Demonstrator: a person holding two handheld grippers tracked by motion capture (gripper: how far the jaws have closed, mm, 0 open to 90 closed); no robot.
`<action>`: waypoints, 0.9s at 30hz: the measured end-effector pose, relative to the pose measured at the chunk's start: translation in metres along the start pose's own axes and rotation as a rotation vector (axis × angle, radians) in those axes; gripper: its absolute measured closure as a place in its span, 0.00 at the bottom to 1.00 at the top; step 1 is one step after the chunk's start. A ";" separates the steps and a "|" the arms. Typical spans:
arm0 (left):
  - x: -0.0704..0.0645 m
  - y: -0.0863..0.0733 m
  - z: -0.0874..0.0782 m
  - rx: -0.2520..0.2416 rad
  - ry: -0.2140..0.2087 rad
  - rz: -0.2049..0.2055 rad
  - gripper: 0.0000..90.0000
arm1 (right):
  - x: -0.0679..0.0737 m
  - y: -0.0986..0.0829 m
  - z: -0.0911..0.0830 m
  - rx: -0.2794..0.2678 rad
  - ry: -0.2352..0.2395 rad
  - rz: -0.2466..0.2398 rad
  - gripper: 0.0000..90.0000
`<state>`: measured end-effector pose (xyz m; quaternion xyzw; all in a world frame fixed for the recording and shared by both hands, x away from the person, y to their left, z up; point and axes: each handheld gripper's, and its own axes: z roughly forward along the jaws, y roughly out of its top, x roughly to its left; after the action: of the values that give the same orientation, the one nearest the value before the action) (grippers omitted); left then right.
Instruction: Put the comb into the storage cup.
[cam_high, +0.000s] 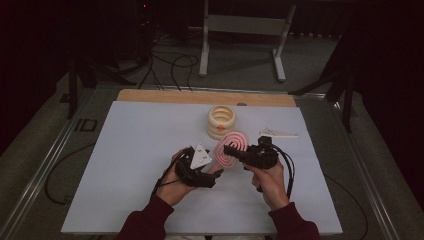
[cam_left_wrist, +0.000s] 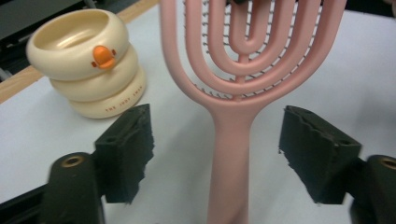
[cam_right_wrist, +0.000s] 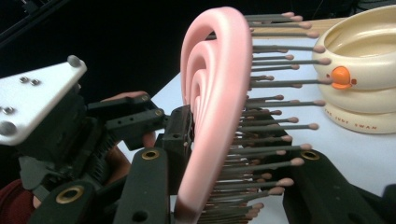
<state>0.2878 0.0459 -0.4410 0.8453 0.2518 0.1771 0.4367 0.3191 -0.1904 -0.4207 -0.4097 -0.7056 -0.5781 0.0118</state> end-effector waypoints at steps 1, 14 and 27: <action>0.000 0.000 -0.002 -0.008 0.000 -0.008 0.26 | 0.000 0.000 0.000 -0.001 0.000 -0.001 0.71; 0.012 -0.010 -0.028 -0.073 0.086 -0.061 0.15 | 0.000 0.002 0.001 -0.002 -0.005 -0.001 0.71; 0.038 -0.043 -0.057 -0.076 0.173 -0.135 0.00 | 0.001 0.008 0.002 0.004 -0.012 -0.019 0.71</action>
<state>0.2775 0.1257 -0.4421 0.7908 0.3379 0.2293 0.4559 0.3238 -0.1885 -0.4146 -0.4065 -0.7107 -0.5742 0.0031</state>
